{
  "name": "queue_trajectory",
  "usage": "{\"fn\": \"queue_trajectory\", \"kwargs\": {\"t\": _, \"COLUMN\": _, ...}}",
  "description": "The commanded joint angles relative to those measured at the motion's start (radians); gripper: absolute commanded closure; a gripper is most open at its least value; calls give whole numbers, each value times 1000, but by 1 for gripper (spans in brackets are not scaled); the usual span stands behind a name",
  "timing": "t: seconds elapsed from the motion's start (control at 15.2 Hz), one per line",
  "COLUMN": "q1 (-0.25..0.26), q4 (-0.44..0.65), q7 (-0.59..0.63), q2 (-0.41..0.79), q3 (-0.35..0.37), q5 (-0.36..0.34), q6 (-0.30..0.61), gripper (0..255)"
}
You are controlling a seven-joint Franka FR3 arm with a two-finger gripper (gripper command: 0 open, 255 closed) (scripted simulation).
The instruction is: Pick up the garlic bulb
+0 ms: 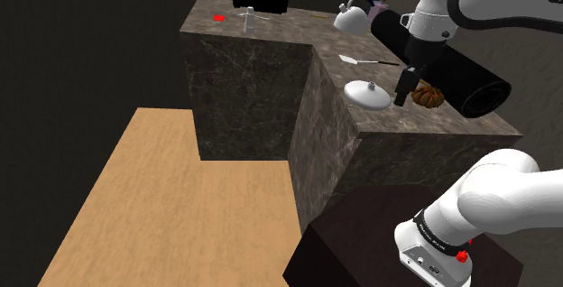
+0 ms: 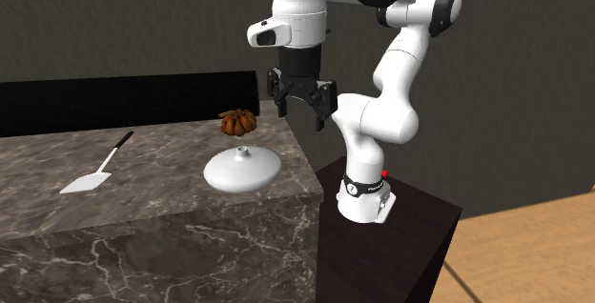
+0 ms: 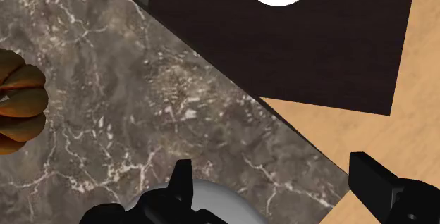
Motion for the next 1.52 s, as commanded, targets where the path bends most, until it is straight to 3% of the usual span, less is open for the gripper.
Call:
{"fn": "queue_trajectory", "kwargs": {"t": 0.0, "q1": 0, "q4": 0, "q7": 0, "q2": 0, "q3": 0, "q5": 0, "q6": 0, "gripper": 0}}
{"fn": "queue_trajectory", "kwargs": {"t": 0.66, "q1": -107, "q4": 47, "q7": -188, "q2": 46, "q3": -221, "q5": -156, "q6": 86, "gripper": 0}}
{"fn": "queue_trajectory", "kwargs": {"t": 1.19, "q1": -162, "q4": 155, "q7": -337, "q2": 157, "q3": -401, "q5": -228, "q6": 169, "gripper": 0}}
{"fn": "queue_trajectory", "kwargs": {"t": 1.45, "q1": -166, "q4": 118, "q7": -337, "q2": 158, "q3": -415, "q5": -236, "q6": 211, "gripper": 0}}
